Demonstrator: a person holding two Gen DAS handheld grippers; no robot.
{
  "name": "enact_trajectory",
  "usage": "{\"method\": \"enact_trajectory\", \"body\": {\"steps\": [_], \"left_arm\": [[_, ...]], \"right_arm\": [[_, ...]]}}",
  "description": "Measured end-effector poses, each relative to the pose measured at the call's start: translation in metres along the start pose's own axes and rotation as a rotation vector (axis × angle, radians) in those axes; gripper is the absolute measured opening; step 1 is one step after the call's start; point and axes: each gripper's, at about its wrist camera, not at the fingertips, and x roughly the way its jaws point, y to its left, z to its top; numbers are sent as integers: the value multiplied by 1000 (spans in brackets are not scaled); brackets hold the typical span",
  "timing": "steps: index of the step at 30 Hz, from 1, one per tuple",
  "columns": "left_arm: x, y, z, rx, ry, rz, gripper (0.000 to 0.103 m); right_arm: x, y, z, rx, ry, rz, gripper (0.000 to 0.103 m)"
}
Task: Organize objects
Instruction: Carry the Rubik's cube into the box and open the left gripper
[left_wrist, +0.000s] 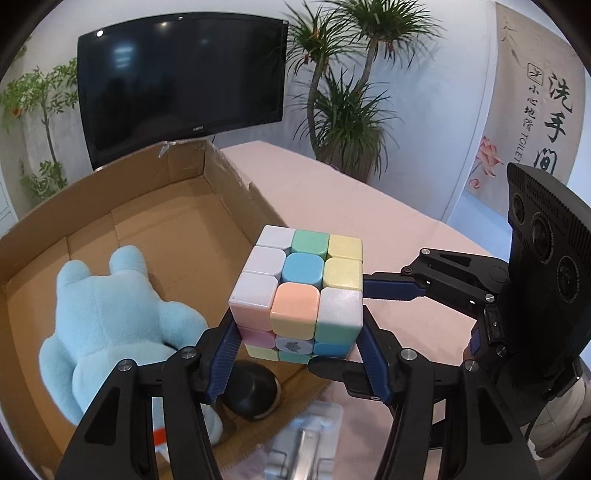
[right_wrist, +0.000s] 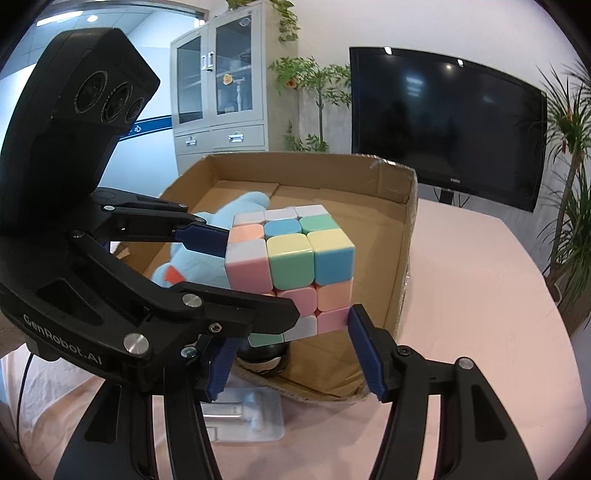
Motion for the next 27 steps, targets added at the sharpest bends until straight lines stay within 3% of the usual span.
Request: {"method": "enact_trajectory", "body": {"steps": [17, 20, 23, 25, 27], "left_arm": [[54, 26, -17, -97, 50, 0, 59], [39, 26, -19, -116, 17, 17, 59], [-3, 17, -25, -121, -70, 25, 60], [-29, 12, -37, -136, -98, 46, 66], [-48, 10, -57, -196, -88, 54, 71]], "right_arm": [[47, -19, -14, 12, 91, -15, 56], [43, -18, -14, 32, 92, -39, 59], [21, -13, -12, 46, 60, -48, 61], [1, -8, -16, 49, 32, -10, 69], [-9, -5, -26, 62, 48, 99, 70]]}}
